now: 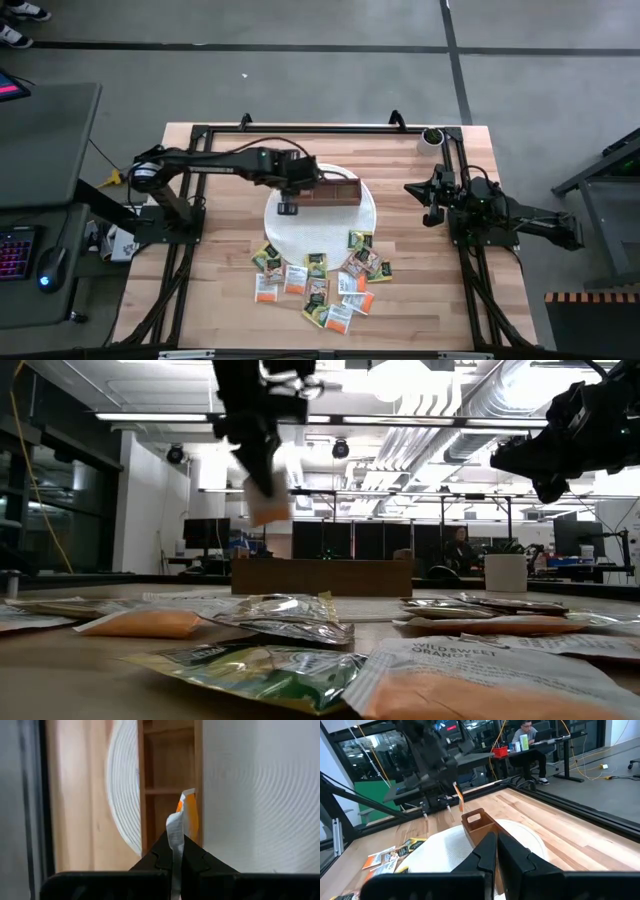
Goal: Pick & Place Tea
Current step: Put the orange tea bag into the left section of the wooden organizer
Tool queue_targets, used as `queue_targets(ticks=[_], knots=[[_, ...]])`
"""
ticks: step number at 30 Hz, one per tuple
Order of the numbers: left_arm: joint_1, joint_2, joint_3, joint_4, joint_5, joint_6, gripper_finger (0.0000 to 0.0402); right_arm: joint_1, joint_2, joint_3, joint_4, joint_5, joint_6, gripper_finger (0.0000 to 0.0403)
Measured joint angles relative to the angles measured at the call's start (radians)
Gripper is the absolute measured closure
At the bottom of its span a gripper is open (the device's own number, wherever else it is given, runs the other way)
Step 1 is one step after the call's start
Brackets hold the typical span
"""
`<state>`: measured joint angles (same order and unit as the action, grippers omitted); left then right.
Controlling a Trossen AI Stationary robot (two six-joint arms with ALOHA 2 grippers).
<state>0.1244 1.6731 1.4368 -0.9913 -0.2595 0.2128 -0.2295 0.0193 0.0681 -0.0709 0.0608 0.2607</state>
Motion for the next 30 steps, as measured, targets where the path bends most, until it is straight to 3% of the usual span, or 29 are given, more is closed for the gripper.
queue_targets(ticks=[8,22,30], knots=[[0.026,0.077,0.012,0.057,-0.024,0.019,0.0401,0.000,0.000,0.000,0.000,-0.001,0.000,0.0391],[0.069,0.100,0.010,0.079,-0.051,0.011,0.0401,0.000,0.000,0.000,0.000,-0.001,0.000,0.0391],[0.072,0.149,0.007,0.055,0.009,-0.024,0.0401,0.000,0.000,0.000,-0.001,-0.001,0.000,0.0391]])
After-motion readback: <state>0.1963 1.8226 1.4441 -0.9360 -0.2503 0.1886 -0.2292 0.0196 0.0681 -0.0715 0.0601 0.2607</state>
